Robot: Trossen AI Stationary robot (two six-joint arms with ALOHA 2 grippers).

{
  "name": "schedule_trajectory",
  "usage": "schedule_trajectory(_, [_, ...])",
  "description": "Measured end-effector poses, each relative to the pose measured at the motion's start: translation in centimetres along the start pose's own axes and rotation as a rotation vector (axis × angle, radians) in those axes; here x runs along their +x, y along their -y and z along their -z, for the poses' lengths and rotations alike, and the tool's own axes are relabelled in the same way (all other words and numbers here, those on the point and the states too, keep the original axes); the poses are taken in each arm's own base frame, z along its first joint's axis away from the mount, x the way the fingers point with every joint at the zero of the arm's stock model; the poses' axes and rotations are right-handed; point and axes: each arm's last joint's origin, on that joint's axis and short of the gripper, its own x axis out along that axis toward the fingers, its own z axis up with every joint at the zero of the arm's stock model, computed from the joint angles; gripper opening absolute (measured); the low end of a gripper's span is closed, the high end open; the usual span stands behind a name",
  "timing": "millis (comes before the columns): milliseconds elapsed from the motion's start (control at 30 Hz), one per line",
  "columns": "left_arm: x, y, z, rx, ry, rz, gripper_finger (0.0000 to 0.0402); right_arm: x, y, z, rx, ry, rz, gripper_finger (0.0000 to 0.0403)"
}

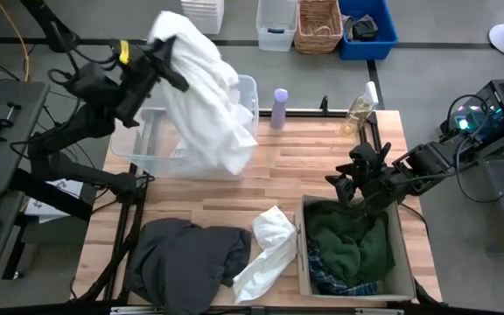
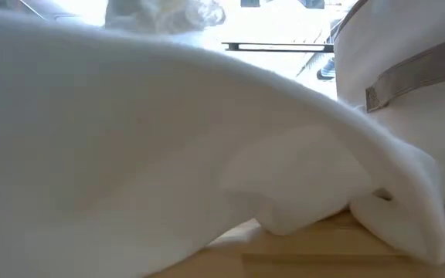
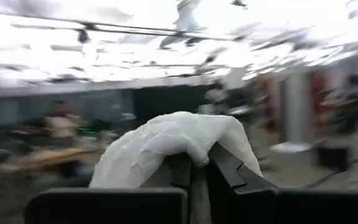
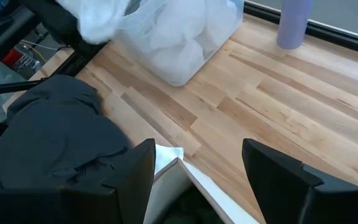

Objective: Sort clothes
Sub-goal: Put the white shirt into the transparent bin, then put the white underwear into the transparent bin

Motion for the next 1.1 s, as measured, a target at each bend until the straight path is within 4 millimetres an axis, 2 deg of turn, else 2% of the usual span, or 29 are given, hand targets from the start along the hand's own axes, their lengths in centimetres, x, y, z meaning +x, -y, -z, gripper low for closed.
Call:
schedule_trajectory(100, [0.6, -0.3, 0.7, 0.116, -0.059, -0.069, 0.0008, 0.0, 0.0, 0.0, 0.0, 0.0, 0.0, 0.0236])
schedule_trajectory(233, [0.7, 0.8, 3.5, 0.159, -0.25, -0.001, 0.0008, 0.0, 0.0, 0.0, 0.0, 0.005, 0.001, 0.0236])
schedule_trajectory(333, [-0.4, 1.6, 6.9, 0.178, -0.498, 0.053, 0.0008, 0.0, 0.0, 0.0, 0.0, 0.007, 0.002, 0.0236])
schedule_trajectory(467, [-2.9, 2.5, 12.3, 0.205, -0.804, 0.08, 0.0008, 0.0, 0.0, -0.1, -0.007, 0.024, 0.008, 0.0236])
schedule_trajectory(533, [-4.0, 2.9, 14.1, 0.182, -0.922, 0.131, 0.0008, 0.0, 0.0, -0.1, -0.009, 0.031, 0.011, 0.0236])
schedule_trajectory(600, [-4.6, 3.3, 14.8, 0.142, -0.988, 0.194, 0.0013, 0.0, 0.0, -0.1, -0.009, 0.035, 0.012, 0.0236])
schedule_trajectory(667, [-4.6, 3.5, 14.6, 0.091, -1.006, 0.24, 0.0039, 0.0, 0.1, -0.1, -0.009, 0.035, 0.012, 0.0236])
schedule_trajectory(767, [-4.3, 3.2, 13.2, 0.062, -0.98, 0.283, 0.0101, 0.0, 0.1, -0.1, -0.009, 0.035, 0.013, 0.0236])
schedule_trajectory(967, [-3.3, 2.1, 8.7, -0.016, -0.894, 0.507, 0.0227, 0.0, 0.0, -0.1, -0.009, 0.025, 0.01, 0.0236])
schedule_trajectory(1100, [-3.3, 2.1, 5.5, -0.167, -0.83, 0.692, 0.0281, 0.0, 0.0, 0.0, -0.009, -0.003, 0.001, 0.0236])
